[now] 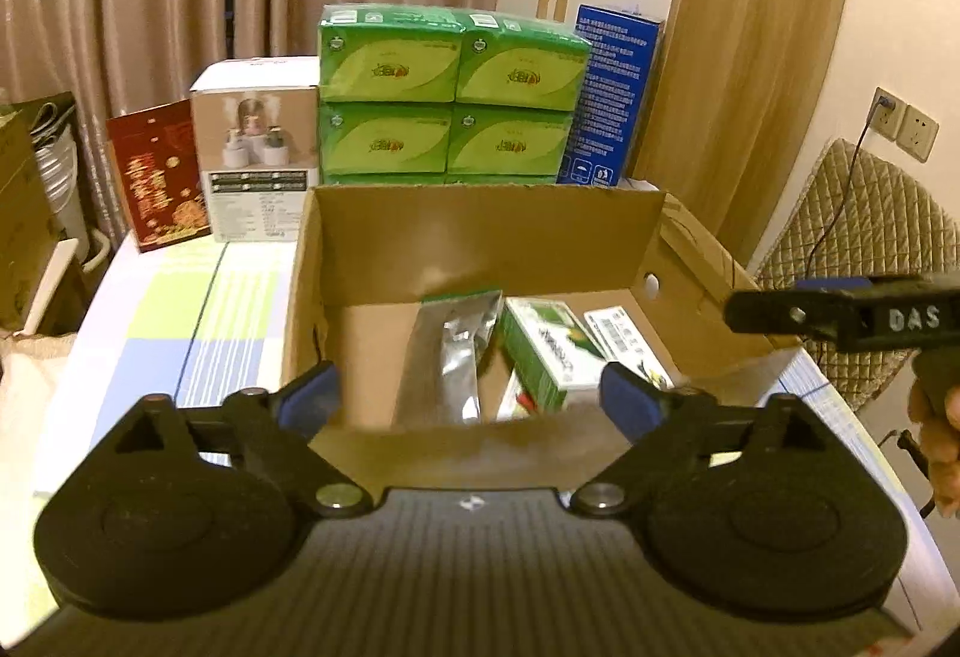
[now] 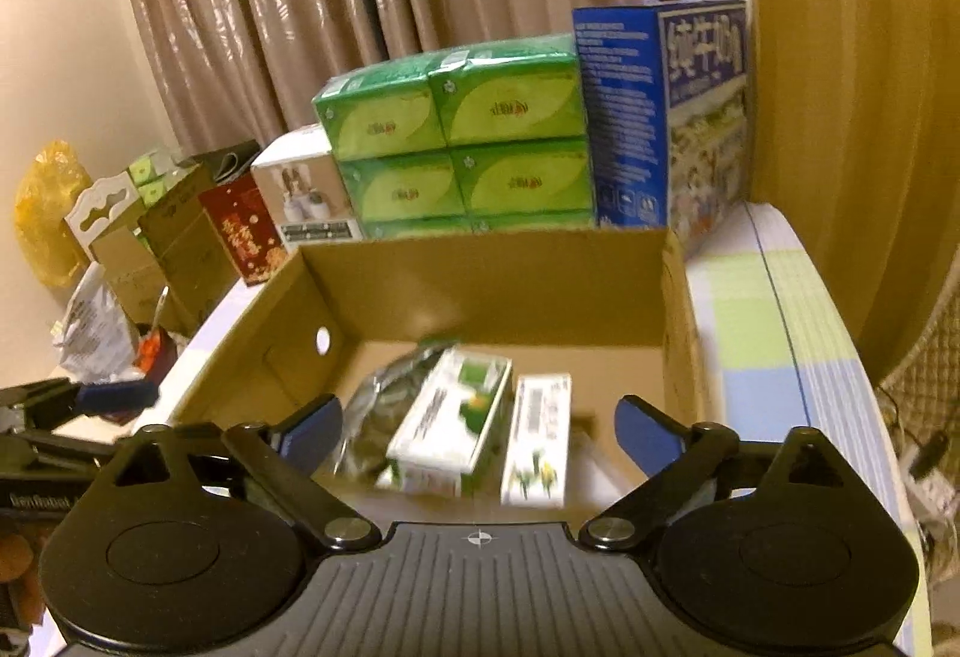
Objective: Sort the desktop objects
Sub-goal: 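Move both grippers back over the plug adapter and plastic rack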
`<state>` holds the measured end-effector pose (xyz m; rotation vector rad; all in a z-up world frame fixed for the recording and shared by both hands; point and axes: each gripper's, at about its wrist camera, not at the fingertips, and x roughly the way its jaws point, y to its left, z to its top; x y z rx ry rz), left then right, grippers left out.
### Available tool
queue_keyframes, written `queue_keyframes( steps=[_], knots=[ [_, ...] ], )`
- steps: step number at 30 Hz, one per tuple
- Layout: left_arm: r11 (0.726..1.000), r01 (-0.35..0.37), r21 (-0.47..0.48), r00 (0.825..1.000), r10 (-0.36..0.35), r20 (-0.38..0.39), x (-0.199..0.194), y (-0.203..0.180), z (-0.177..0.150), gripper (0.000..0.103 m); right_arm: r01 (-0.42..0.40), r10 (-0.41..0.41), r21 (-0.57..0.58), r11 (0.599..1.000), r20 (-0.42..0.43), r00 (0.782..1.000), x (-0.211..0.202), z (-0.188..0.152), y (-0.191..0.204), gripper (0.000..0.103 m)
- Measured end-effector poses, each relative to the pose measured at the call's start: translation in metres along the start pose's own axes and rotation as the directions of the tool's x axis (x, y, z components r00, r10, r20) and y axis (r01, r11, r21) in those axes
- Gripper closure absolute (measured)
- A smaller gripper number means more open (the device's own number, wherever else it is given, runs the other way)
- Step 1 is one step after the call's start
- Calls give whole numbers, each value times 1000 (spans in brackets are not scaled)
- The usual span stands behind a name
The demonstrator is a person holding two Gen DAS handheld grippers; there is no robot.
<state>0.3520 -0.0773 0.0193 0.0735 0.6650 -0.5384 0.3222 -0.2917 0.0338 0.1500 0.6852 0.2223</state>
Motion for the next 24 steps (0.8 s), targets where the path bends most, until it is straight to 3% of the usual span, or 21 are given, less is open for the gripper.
queue_keyframes(
  steps=[11,14,24],
  knots=[
    [999,-6,-51,1000,5,-20,-74,-15,-55,2,-5,8,45,999,-63,998,-79,-87,17,2],
    [997,-11,-73,1000,9,-28,-93,-17,-71,2,-9,10,6,1000,-78,997,-94,-109,29,2],
    [991,-70,-109,997,66,-46,-137,-14,-120,2,-23,24,6,1000,-92,995,-124,-153,50,2]
  ],
)
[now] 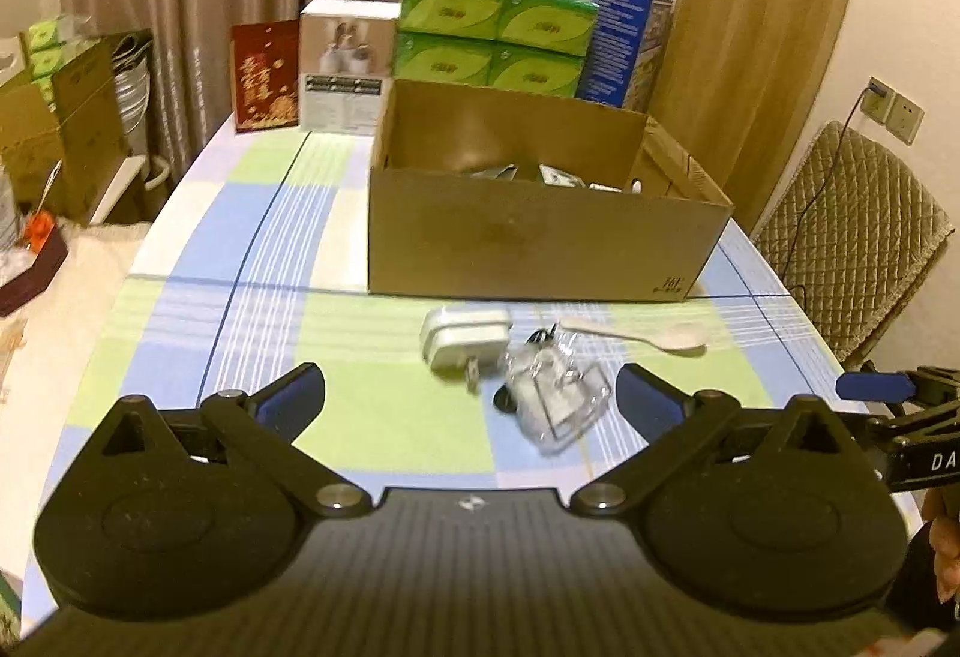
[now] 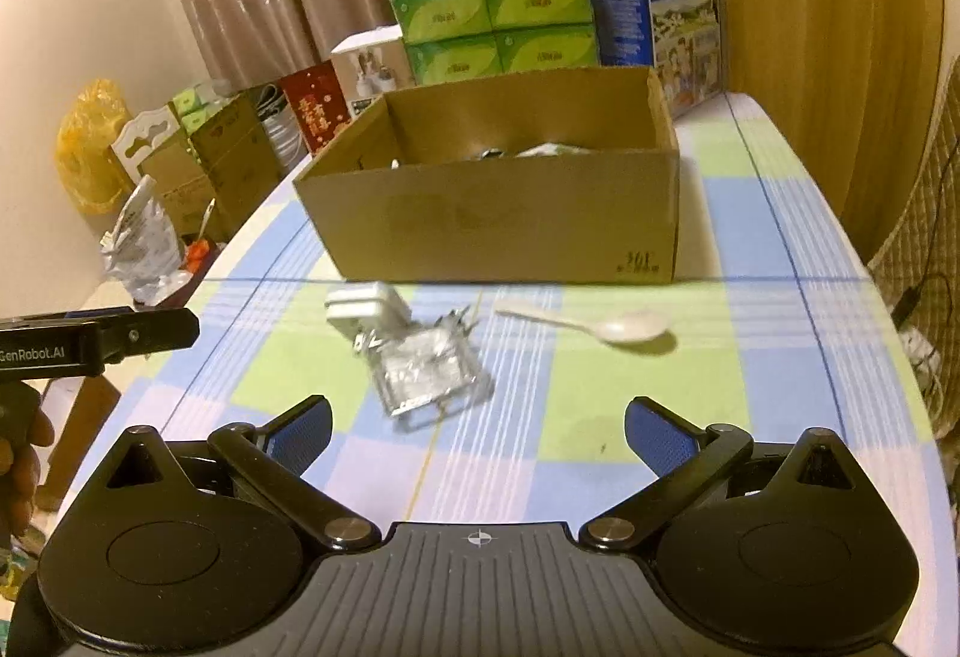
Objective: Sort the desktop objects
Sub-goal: 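Move both grippers back over the plug adapter and plastic rack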
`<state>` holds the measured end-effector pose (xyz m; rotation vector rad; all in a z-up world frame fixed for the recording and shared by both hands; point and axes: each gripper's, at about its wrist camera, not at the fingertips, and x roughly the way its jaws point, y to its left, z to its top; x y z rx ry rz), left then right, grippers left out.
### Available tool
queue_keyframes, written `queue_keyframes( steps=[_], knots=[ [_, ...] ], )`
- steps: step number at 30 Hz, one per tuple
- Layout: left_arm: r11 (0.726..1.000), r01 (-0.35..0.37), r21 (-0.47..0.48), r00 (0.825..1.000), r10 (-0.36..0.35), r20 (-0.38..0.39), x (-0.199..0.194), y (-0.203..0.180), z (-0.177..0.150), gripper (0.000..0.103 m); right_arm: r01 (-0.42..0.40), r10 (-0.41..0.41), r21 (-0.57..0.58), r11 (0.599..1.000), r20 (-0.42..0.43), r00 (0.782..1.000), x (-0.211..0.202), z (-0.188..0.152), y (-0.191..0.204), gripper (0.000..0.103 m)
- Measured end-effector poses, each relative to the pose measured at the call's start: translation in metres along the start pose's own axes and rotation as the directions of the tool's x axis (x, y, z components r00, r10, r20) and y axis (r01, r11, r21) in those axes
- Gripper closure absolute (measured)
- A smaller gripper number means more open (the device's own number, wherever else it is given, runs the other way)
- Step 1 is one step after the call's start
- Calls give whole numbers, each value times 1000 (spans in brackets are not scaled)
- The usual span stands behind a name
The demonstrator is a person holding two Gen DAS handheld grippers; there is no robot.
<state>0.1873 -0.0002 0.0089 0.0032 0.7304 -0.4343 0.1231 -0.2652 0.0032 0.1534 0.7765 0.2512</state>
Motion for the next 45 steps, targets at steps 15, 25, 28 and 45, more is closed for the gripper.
queue_keyframes(
  steps=[15,25,28,45],
  knots=[
    [998,-22,-56,1000,21,-12,4,9,-16,2,-17,17,-26,1000,-14,1000,11,-13,13,2],
    [997,-60,-56,998,58,-37,36,26,-12,2,-29,30,-110,993,7,1000,55,-13,18,2],
    [996,-56,-72,998,55,-16,46,33,-4,2,-23,25,-129,991,11,1000,70,-11,19,2],
    [999,-26,-48,999,27,30,107,48,-7,2,-78,76,-270,960,-19,997,149,-8,17,2]
  ],
)
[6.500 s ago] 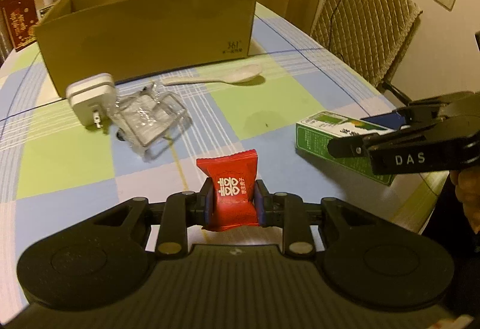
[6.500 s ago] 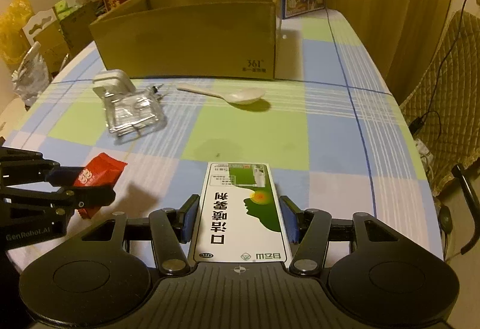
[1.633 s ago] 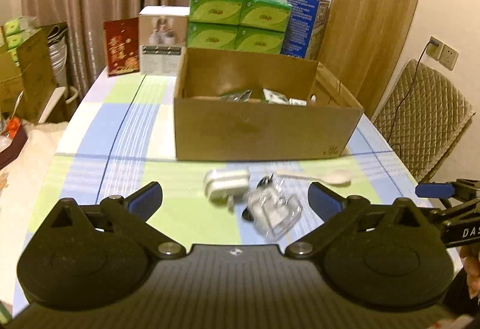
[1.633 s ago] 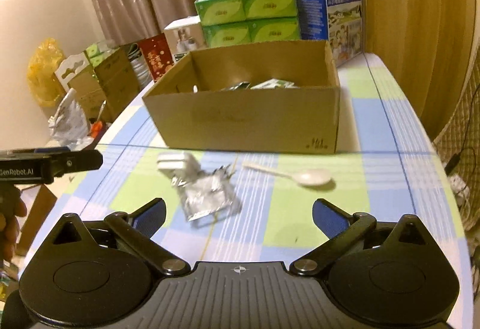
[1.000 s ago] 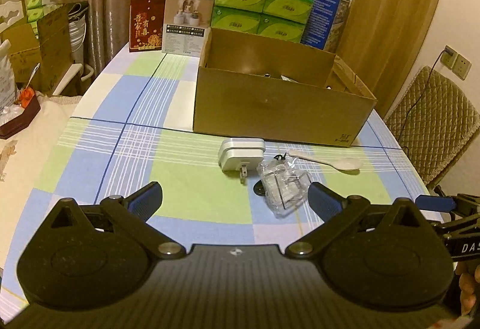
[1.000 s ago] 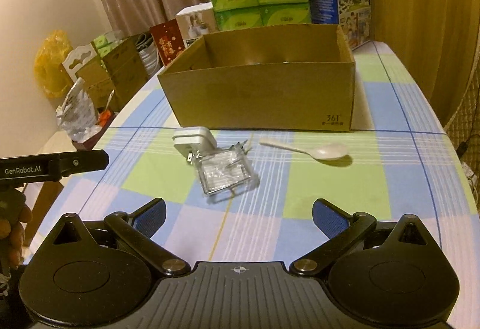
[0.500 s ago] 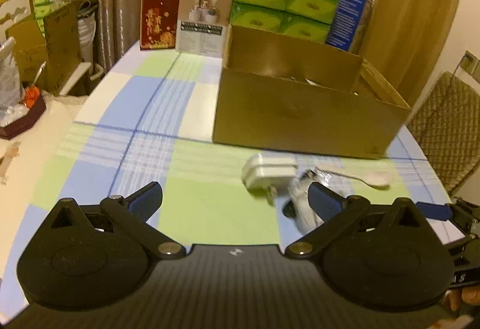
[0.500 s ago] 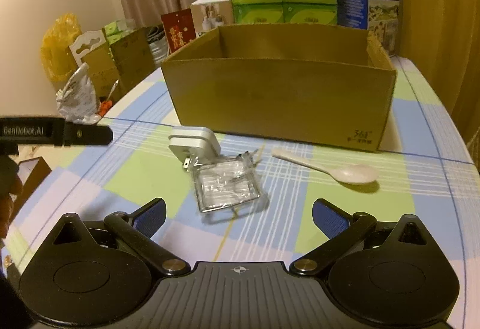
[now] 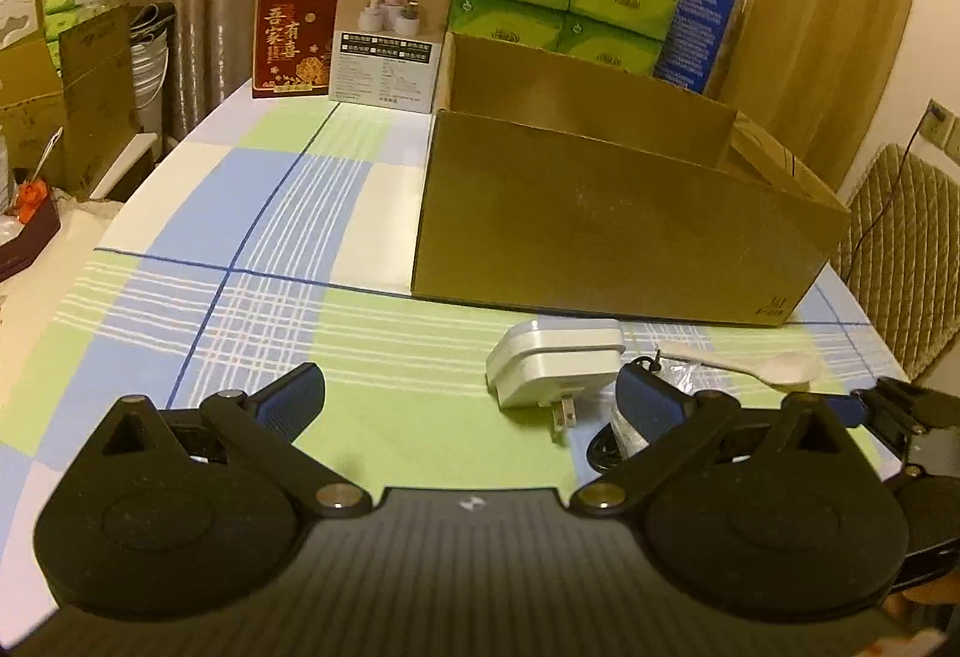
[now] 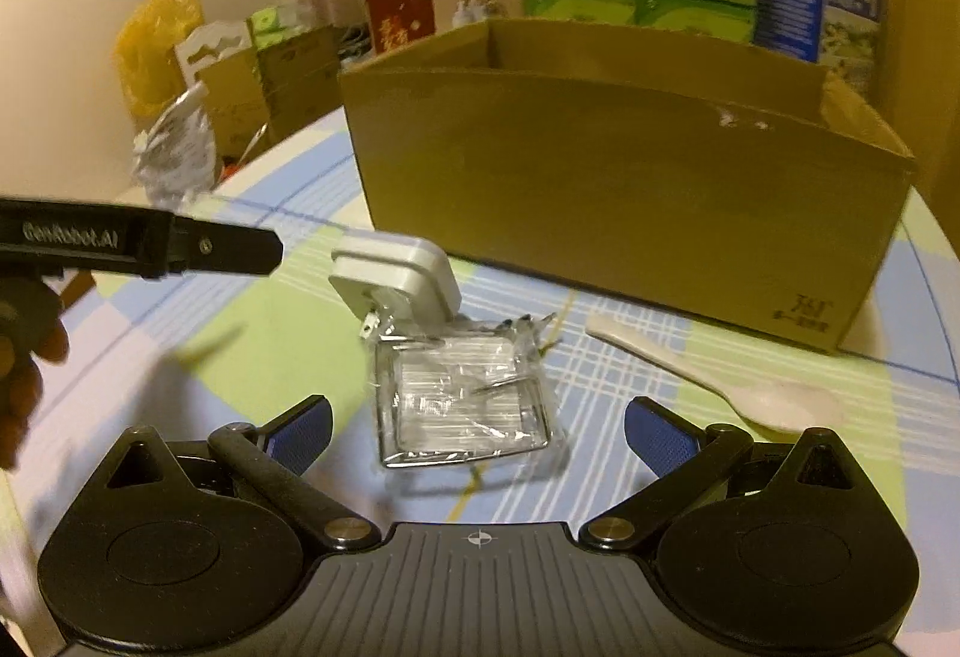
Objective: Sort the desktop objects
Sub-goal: 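Move both grippers back over the plug adapter and plastic rack, then grasp the white plug adapter with the left gripper while the right grasps the wrapped plastic rack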
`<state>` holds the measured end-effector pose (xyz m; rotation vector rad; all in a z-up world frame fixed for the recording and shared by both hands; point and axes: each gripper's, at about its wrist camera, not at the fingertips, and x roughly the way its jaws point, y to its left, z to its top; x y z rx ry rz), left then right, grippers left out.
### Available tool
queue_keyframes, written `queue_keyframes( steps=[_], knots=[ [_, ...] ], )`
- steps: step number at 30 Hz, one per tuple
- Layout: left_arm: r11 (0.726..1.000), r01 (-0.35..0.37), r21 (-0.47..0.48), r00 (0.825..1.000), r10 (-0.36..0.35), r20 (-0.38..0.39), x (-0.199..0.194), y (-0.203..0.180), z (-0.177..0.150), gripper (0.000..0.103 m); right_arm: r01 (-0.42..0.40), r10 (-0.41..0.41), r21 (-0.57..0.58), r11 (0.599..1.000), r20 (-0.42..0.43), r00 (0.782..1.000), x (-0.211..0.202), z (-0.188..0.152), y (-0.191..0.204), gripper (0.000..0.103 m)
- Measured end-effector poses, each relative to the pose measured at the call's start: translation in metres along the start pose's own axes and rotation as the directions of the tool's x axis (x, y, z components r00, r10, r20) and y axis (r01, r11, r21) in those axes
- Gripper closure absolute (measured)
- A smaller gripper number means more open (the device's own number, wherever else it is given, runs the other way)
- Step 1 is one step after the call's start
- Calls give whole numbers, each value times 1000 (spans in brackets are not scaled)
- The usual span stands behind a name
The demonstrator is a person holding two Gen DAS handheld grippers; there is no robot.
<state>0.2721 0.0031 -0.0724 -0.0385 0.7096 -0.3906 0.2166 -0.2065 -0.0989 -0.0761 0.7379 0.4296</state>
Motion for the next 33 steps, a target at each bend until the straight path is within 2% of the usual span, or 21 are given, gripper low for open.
queue_keyframes(
  steps=[8,12,16,25,30,33],
  knots=[
    [997,-37,73,999,36,4,11,-3,7,1,-25,24,-25,999,-38,999,30,2,-3,3],
    [997,-12,71,1000,12,-8,14,-4,7,1,-16,14,-43,999,-63,998,37,2,-2,16],
    [998,1,55,1000,0,-26,18,-5,6,1,-8,4,-61,998,-69,998,35,-1,-1,35],
    [997,9,78,999,-7,-37,26,-17,4,2,128,-128,1,992,12,992,11,0,-17,36],
    [994,17,112,999,-13,-36,44,-33,6,2,204,-204,74,976,-11,979,9,-1,-34,36],
    [996,27,89,999,-24,-33,56,-38,8,2,219,-218,103,970,-16,976,5,-2,-41,36]
  ],
)
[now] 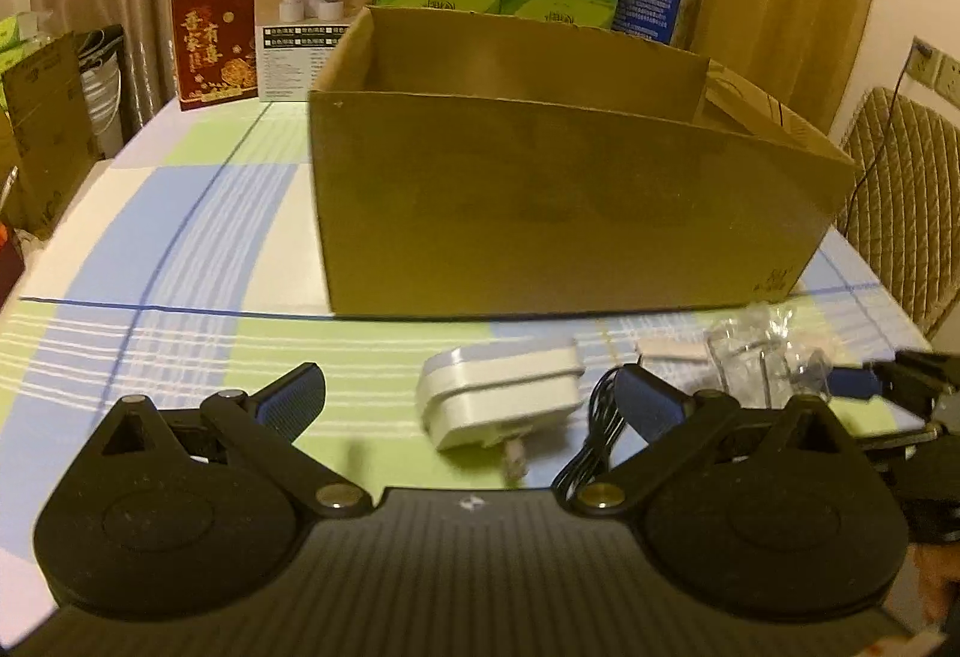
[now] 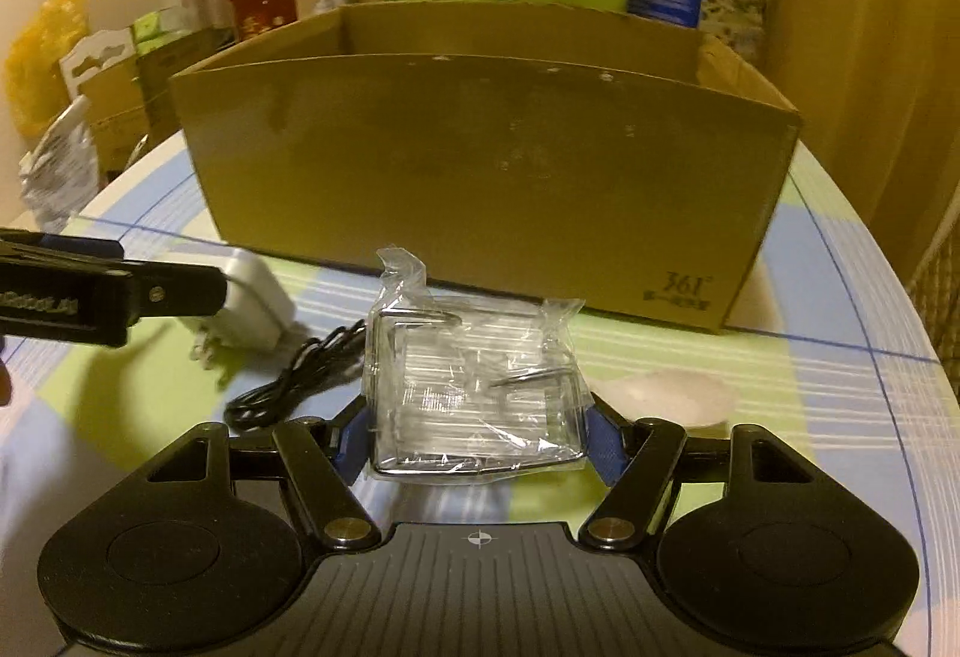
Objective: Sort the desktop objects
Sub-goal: 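Grasp the white plug adapter with the left gripper while the right grasps the wrapped plastic rack, then carry the plug adapter with the left gripper into the cardboard box while the right carries the plastic rack there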
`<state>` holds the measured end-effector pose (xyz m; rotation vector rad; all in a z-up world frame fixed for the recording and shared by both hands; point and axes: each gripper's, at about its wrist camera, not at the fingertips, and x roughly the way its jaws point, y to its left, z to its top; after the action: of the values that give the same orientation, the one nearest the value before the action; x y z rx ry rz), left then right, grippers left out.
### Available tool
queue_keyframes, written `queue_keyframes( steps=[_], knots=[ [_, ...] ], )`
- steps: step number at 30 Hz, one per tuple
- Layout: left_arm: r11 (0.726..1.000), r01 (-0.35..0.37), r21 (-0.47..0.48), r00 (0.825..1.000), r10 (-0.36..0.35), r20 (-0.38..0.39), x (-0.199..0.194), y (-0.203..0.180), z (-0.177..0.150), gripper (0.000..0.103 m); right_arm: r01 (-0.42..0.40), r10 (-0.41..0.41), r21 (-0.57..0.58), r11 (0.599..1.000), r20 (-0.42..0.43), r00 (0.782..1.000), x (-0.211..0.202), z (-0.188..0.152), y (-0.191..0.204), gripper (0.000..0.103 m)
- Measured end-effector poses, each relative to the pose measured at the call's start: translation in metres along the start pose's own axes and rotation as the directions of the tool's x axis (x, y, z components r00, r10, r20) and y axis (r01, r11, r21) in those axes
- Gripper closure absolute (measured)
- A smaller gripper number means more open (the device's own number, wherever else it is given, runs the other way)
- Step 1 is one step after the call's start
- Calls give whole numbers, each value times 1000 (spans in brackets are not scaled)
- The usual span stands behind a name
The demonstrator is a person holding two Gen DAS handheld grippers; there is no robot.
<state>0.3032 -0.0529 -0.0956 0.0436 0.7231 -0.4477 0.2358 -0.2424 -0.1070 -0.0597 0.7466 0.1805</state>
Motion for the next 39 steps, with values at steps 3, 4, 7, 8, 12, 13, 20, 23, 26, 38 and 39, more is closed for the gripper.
queue_keyframes(
  steps=[3,4,7,8,12,13,20,23,26,38,39],
  knots=[
    [1000,-13,-28,1000,13,3,10,-2,2,3,4,-4,7,1000,4,1000,-1,2,-3,36],
    [999,-16,-34,1000,16,3,13,-3,1,3,3,-3,8,1000,3,1000,0,3,-4,36],
    [999,-28,-30,1000,28,-11,21,-6,1,8,-1,1,18,1000,-1,1000,2,4,-6,36],
    [999,-31,-26,999,30,-14,23,-7,0,10,-2,2,22,1000,-2,1000,3,4,-6,36],
    [999,-30,-20,999,29,-24,28,-10,-2,13,-9,9,35,999,-7,1000,5,5,-6,36],
    [999,-30,-12,999,29,-28,29,-12,-2,14,-10,10,36,999,-7,1000,5,5,-5,36],
    [999,-41,-6,998,41,-43,34,-13,-5,30,-6,7,50,999,-12,1000,7,5,-8,36],
    [999,-52,-6,998,52,-42,34,-11,-5,37,-8,9,47,999,-11,1000,7,5,-6,36],
    [998,-59,-8,997,58,-41,34,-11,-4,38,-11,11,45,999,-9,1000,6,4,-5,36],
    [999,-28,39,999,29,-31,26,-22,-4,40,-8,7,57,998,4,1000,4,5,-6,36],
    [999,-26,41,999,27,-29,25,-23,-4,40,-6,6,59,998,7,1000,3,5,-6,36]
  ],
)
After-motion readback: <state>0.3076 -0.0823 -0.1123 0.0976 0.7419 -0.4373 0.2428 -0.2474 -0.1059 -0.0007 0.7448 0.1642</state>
